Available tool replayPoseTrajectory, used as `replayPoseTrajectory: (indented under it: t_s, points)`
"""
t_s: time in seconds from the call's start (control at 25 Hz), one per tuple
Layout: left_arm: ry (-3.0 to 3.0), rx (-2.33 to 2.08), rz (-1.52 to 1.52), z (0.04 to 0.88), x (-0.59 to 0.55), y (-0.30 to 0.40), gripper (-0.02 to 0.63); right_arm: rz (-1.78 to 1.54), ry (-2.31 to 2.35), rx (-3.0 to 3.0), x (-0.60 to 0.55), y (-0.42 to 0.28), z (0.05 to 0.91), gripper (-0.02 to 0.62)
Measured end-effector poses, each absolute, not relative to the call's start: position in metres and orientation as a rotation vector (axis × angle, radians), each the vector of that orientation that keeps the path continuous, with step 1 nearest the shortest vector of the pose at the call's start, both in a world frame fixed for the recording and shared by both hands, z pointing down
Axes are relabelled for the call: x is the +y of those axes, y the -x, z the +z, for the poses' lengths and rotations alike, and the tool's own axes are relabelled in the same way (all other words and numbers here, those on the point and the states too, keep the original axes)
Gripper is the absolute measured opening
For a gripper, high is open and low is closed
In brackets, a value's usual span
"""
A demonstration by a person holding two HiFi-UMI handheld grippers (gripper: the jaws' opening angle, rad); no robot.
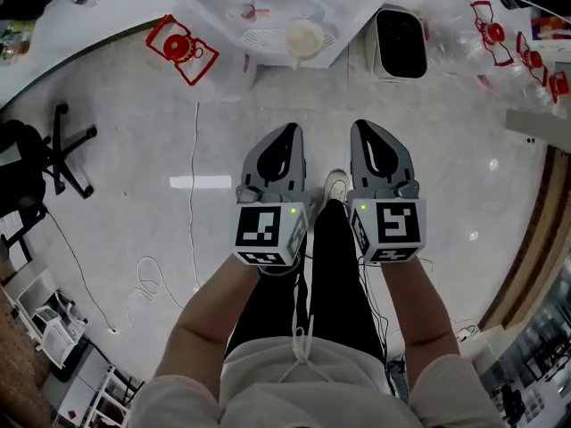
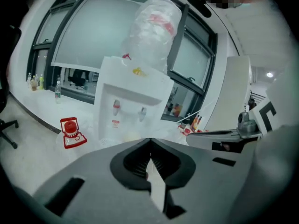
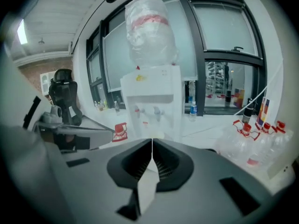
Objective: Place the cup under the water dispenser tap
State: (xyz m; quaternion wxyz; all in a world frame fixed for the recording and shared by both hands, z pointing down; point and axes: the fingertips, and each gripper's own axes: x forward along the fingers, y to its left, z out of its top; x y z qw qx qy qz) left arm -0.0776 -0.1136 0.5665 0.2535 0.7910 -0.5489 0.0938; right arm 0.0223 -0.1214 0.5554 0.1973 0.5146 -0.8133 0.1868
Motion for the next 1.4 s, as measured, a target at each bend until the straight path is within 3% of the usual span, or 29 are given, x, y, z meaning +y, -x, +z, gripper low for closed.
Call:
replayPoseTrajectory:
  t_s: [0.6,1.4]
  points:
    - [-2.41,-1.565,0.034,0.307,-0.117,0.093,0.019,0.252,-1.581,-2.459,-0.112,-0.01,0.3,0.028]
    - [-2.641,-1.556,-0.274,0.108,-0.112,0.083,0.019,-0.033,-1.617,-2.636,-0.094,-0.023,0.119,0.028]
